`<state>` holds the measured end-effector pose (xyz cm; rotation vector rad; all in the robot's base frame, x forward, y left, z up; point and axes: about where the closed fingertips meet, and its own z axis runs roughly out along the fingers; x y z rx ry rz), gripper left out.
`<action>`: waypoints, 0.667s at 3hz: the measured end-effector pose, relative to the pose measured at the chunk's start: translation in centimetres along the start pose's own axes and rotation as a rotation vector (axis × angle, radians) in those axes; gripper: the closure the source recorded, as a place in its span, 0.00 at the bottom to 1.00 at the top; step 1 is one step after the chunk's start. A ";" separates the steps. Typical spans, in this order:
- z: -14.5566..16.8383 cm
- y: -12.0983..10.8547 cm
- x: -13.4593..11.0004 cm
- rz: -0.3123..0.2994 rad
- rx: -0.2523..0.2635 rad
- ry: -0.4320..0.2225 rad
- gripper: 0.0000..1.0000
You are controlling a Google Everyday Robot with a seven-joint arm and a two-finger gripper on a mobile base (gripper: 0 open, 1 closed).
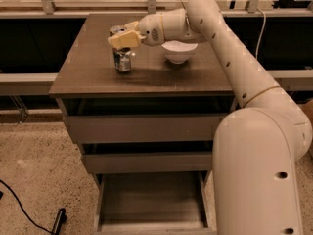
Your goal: Pick redbull can from bottom drawer and place on counter
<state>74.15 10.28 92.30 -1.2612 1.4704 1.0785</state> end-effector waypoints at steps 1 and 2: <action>0.5 0.1 0.0 0.001 -0.008 0.000 0.05; 0.7 0.2 0.1 0.001 -0.010 0.001 0.00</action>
Offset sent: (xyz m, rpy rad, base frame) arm -0.0005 0.0031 -0.0009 0.0002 0.0018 0.0047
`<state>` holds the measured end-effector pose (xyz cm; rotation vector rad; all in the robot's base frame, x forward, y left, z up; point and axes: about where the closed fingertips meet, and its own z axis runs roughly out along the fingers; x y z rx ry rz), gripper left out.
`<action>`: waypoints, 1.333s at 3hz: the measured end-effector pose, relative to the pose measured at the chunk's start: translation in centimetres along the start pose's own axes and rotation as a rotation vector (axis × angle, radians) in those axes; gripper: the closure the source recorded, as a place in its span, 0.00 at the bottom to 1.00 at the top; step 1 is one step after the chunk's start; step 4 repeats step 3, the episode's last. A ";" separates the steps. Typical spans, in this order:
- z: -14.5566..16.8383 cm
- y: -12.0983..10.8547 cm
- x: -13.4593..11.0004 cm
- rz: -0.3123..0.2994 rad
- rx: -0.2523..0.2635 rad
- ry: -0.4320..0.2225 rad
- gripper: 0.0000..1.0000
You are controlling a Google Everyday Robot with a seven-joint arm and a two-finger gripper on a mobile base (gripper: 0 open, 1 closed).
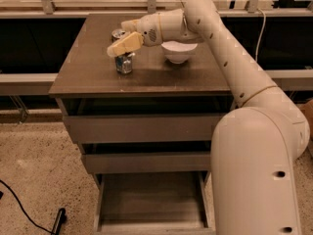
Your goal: Pick redbull can from bottom drawer and place on counter
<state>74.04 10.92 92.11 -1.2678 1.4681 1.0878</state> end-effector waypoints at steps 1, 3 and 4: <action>-0.7 1.1 -3.3 -0.079 -0.015 -0.036 0.00; -3.6 3.3 -9.0 -0.222 0.014 -0.071 0.00; -3.6 3.3 -9.0 -0.222 0.014 -0.071 0.00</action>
Offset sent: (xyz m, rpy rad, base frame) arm -0.0457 -0.0364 0.1614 0.0700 -0.3691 0.0152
